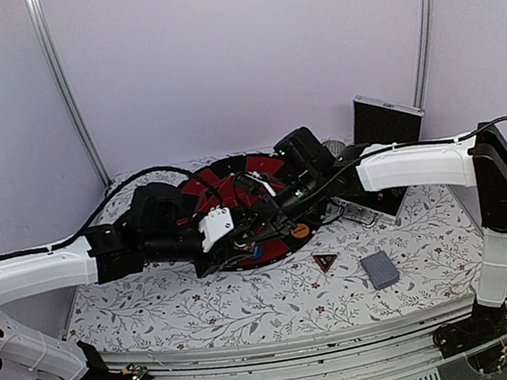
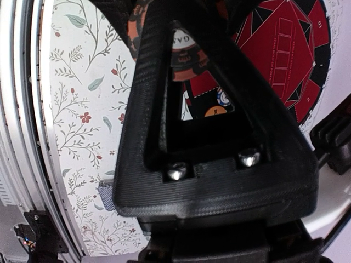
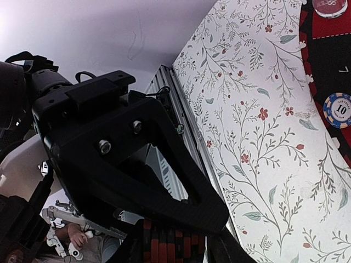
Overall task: Distribute texas hold em gaming equipment
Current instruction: Pass from the right arm to the left
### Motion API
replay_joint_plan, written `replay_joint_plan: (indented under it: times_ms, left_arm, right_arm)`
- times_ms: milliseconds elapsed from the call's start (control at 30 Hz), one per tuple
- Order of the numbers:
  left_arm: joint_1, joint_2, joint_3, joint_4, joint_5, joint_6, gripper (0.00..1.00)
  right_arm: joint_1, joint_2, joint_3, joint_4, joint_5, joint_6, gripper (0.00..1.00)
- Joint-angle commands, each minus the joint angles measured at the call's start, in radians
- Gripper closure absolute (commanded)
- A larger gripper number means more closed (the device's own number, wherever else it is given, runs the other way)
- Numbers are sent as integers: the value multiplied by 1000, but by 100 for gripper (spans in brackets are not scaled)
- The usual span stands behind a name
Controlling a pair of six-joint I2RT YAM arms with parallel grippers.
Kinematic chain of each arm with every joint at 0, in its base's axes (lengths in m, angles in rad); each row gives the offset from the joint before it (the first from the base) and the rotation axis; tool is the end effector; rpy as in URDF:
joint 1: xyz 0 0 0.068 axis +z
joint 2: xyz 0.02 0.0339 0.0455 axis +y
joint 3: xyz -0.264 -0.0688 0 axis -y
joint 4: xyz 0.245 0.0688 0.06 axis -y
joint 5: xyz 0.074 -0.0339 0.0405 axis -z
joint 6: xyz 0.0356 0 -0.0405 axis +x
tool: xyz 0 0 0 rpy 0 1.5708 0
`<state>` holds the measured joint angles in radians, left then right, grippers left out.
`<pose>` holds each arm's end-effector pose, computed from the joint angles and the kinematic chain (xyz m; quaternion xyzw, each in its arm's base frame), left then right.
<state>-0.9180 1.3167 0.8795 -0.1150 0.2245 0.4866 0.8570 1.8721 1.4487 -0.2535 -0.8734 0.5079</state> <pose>0.1720 -0.2380 0.2626 0.6021 0.6270 -0.1992 0.4523 0.2556 0.3367 0.2590 -0.3219 0.7730 0.5430 0.0634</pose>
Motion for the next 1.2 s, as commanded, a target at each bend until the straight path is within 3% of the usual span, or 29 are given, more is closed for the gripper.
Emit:
replay_joint_plan:
  times_ms: [0, 133, 233, 333, 500, 733, 833, 1067, 1133, 1167]
  left_arm:
    - [1, -46, -2, 91, 49, 3, 100]
    - [11, -45, 0, 96, 42, -10, 100]
    - [15, -41, 6, 97, 43, -23, 100]
    - [17, -34, 16, 92, 29, -49, 97]
    - [23, -24, 23, 72, -3, -90, 56]
    - [27, -6, 26, 53, -35, -117, 31]
    - [27, 16, 46, 34, -31, -131, 33]
    - [28, 35, 56, 43, -27, -131, 54]
    - [27, 37, 52, 46, -24, -126, 53]
    - [28, 39, 52, 41, -25, -124, 47]
  right_arm:
    - [-5, 38, 7, 29, 26, 3, 64]
    - [-5, 35, -2, 42, 9, 10, 73]
    - [-4, 34, -3, 48, 3, 16, 93]
    - [-5, 31, -2, 48, 11, 17, 97]
    - [-5, 34, 3, 49, 26, 26, 98]
    - [-12, 15, 6, 50, 55, 38, 98]
    - [-13, 11, 6, 55, 63, 42, 98]
    - [-15, 10, 3, 69, 54, 54, 98]
    - [-14, 8, 3, 70, 52, 54, 98]
    - [-13, 7, 3, 72, 50, 55, 98]
